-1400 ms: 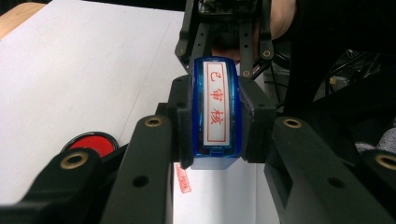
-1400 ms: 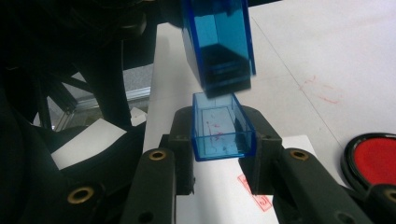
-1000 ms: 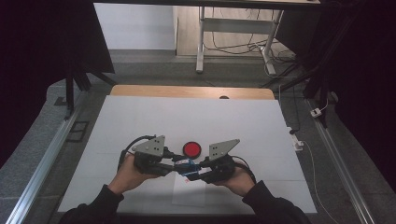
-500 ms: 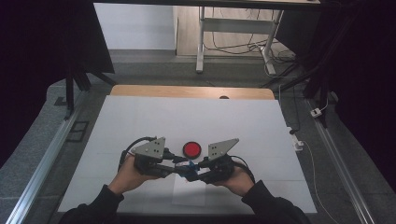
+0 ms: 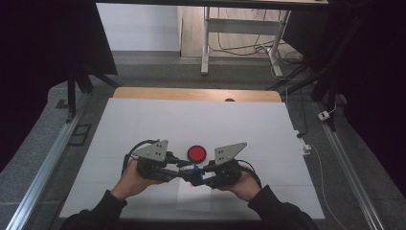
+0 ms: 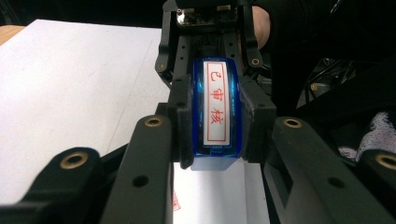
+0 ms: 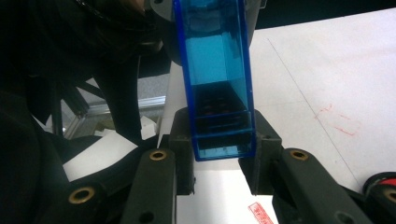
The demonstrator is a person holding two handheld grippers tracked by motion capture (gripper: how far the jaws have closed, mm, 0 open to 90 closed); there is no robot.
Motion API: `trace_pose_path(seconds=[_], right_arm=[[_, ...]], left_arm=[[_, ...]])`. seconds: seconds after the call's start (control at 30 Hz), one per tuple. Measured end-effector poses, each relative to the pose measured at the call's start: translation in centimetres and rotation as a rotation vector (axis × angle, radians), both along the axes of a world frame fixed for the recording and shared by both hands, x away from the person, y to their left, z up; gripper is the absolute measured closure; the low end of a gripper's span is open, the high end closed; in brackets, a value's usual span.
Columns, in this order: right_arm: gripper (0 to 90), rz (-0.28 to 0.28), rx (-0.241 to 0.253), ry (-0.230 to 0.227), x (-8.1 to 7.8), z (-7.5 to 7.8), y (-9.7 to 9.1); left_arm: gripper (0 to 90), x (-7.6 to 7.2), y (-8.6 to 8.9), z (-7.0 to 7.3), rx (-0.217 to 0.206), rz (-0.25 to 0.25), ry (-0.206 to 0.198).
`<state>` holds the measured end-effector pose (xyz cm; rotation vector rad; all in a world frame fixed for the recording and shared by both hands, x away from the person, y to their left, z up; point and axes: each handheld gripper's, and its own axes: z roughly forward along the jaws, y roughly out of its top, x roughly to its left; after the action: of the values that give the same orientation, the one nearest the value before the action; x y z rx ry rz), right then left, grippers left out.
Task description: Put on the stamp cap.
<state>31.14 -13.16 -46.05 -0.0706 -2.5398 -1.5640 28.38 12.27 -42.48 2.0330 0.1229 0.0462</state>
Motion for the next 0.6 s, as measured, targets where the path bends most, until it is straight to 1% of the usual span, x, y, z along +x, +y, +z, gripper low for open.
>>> trace_pose_path(seconds=[0.03, 0.1, 0.17, 0.27, 0.43, 0.53, 0.6], right_arm=[[68.6, -0.002, -0.005, -0.004, 0.00, -0.01, 0.02], [68.2, -0.007, -0.007, 0.008, -0.01, -0.07, 0.04], [67.3, -0.011, -0.009, 0.002, 0.03, -0.11, 0.00], [62.7, -0.026, -0.014, -0.007, -0.04, -0.14, 0.02], [59.2, -0.048, -0.018, -0.008, -0.10, -0.15, 0.01], [56.3, -0.074, -0.026, -0.022, -0.18, -0.02, -0.05], [54.3, -0.095, -0.038, -0.021, -0.23, 0.09, -0.10]], left_arm=[[70.2, -0.01, -0.03, 0.01, 0.004, 0.000, 0.000], [70.2, -0.04, -0.08, 0.02, 0.008, 0.005, -0.002], [70.1, -0.04, -0.11, 0.03, 0.013, 0.013, -0.004], [70.1, 0.01, -0.02, 0.03, 0.011, 0.017, 0.000], [70.2, -0.01, 0.13, 0.16, 0.009, 0.025, -0.001], [70.2, -0.05, 0.21, 0.26, 0.009, 0.031, -0.003], [70.1, -0.06, 0.29, 0.32, 0.008, 0.034, -0.001]])
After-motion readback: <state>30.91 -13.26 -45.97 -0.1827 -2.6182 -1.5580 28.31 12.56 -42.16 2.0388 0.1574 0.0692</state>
